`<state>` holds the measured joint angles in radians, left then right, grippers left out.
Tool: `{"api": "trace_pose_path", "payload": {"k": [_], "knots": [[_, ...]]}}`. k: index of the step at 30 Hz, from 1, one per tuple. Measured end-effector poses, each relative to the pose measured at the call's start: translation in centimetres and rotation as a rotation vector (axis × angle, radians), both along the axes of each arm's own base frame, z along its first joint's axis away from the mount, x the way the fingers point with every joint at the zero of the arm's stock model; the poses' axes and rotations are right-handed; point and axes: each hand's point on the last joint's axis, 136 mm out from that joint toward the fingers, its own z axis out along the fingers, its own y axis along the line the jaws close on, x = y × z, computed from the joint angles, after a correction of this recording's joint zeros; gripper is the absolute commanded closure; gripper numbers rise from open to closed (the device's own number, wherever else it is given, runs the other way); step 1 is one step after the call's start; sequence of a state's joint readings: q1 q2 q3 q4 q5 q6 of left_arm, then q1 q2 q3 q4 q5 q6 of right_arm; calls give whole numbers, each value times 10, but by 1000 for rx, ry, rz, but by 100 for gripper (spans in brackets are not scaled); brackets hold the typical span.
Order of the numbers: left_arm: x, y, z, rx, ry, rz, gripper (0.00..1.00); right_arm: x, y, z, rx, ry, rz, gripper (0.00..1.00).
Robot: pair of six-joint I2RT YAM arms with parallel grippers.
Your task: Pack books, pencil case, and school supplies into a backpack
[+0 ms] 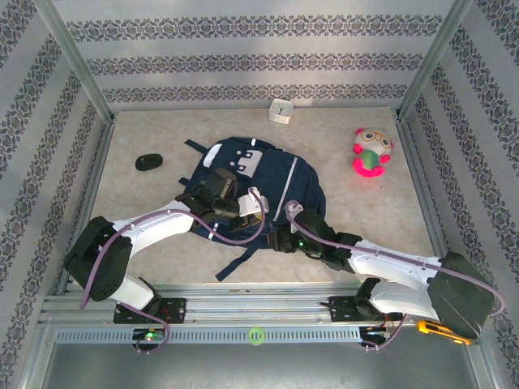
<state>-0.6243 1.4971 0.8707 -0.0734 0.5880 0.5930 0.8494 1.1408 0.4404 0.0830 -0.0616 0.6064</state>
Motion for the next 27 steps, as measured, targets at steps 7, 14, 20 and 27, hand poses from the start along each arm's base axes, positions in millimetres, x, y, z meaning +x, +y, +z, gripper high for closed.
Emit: {"api": "trace_pose_path", "payload": {"k": [7,14,20,27], "knots": [[1,0,2,-10,5,0,100,14,10,1,11,-28,-41,64],[3,1,4,-14,9,12,79,21,10,-3,-10,-38,-84,99],[3,0,13,-8,-82,-34,42,21,11,3,-1,-52,-78,100],[10,-2,19,26,-221,-88,35,20,11,6,-2,-69,-61,100]]}}
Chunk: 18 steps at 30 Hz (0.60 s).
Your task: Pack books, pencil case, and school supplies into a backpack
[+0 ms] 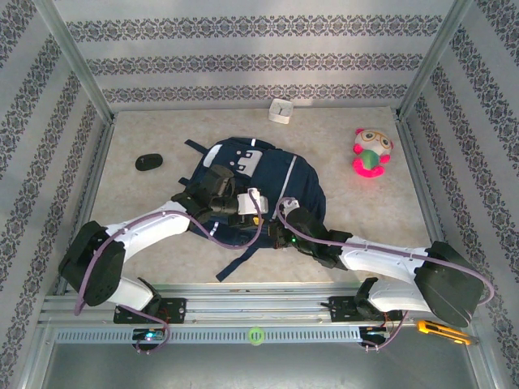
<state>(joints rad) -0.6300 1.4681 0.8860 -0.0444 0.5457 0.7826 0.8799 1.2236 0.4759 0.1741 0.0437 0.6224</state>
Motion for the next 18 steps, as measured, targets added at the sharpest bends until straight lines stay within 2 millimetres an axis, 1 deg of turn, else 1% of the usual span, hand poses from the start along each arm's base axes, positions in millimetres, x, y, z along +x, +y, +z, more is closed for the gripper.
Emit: {"api": "trace_pose_path", "payload": {"k": [2,3,5,6,8,9,10,11,13,15,18], "knots": [[1,-6,-6,20,-14,-29,37,0,0,0,0,1,3,100],[3,-7,-10,31,-19,-40,43,0,0,0,0,1,3,100],[4,-10,-18,51,-21,-54,50,-1,0,0,0,1,4,100],[4,-10,-23,63,-18,-57,55,-1,0,0,-1,2,4,100],[5,-10,-27,75,-23,-60,66,-1,0,0,0,3,7,100],[6,-9,-27,78,-29,-60,84,-1,0,1,-1,1,8,100],[7,-9,-27,80,-31,-58,100,-2,0,2,1,0,8,100],[6,-8,-28,83,-28,-60,100,-1,-4,4,2,1,0,100],[4,-9,-27,81,-30,-73,100,3,-17,15,17,-4,-29,100],[7,-12,-20,62,-51,-78,100,7,-29,27,45,-9,-47,100],[8,-13,-12,49,-68,-82,100,9,-42,39,83,-3,-54,100]]}}
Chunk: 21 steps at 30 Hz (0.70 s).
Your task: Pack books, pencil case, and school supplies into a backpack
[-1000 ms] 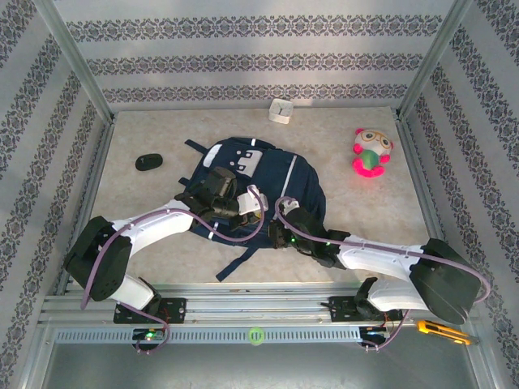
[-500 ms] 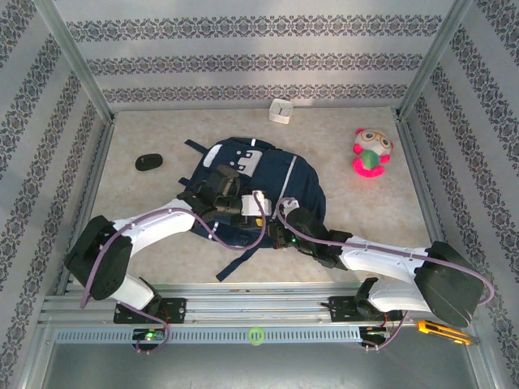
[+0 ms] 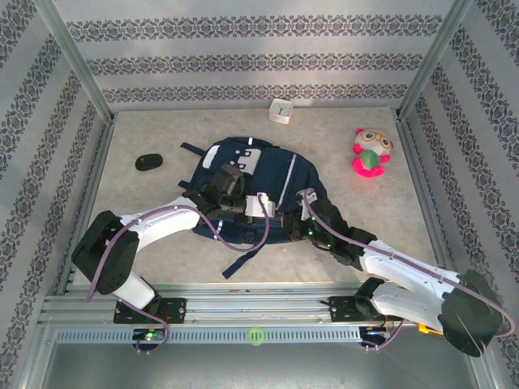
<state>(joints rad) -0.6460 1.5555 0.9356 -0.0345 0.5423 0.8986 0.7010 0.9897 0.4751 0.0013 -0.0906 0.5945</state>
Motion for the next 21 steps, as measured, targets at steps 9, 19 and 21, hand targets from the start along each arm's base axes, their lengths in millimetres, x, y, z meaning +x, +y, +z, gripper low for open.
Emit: {"api": "trace_pose_path", "payload": {"k": [9,19,21], "knots": [[1,15,-10,38,48,29,100,13,-48,-8,-44,49,-106,100],[0,17,-5,6,119,94,100,-3,-31,-9,-14,82,1,65],[0,16,-5,-7,154,121,100,-12,-19,-4,18,83,40,64]]}}
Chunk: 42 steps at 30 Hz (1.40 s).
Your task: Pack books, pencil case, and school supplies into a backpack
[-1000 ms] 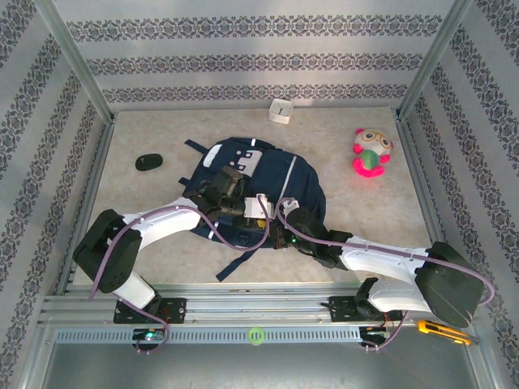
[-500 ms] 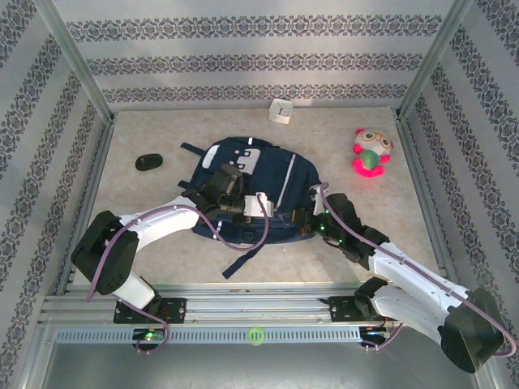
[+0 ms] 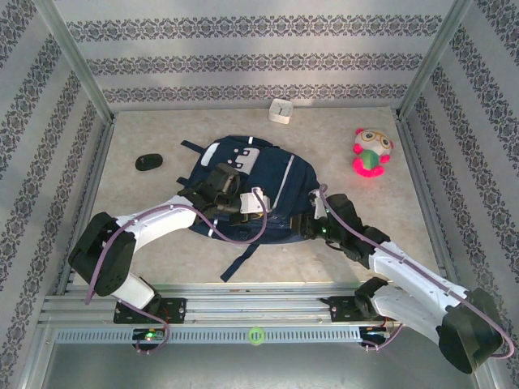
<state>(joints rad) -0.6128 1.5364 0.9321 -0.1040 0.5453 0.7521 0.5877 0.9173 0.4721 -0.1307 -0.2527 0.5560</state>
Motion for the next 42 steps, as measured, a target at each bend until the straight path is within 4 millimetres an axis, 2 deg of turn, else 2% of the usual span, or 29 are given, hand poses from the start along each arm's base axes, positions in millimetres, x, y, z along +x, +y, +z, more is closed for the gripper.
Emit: {"api": "trace_pose_path", "payload": {"k": [4,7,15,19,24,29,34,42], "knots": [[1,-1,3,-28,65,61,100,-18,23,6,51,38,29,62],[4,-3,8,-53,112,106,100,-25,36,9,89,88,-14,60],[6,-9,22,-129,256,205,100,-8,49,26,151,143,-208,58],[5,-10,23,-151,321,240,100,7,47,35,131,130,-288,58],[3,-11,23,-169,375,264,100,21,47,36,50,128,-346,58],[2,-13,22,-179,413,271,100,25,43,24,-42,133,-382,59],[1,-14,23,-184,428,277,100,26,39,15,-146,117,-398,69],[1,-14,23,-185,429,276,100,28,30,17,-206,72,-421,66]]}}
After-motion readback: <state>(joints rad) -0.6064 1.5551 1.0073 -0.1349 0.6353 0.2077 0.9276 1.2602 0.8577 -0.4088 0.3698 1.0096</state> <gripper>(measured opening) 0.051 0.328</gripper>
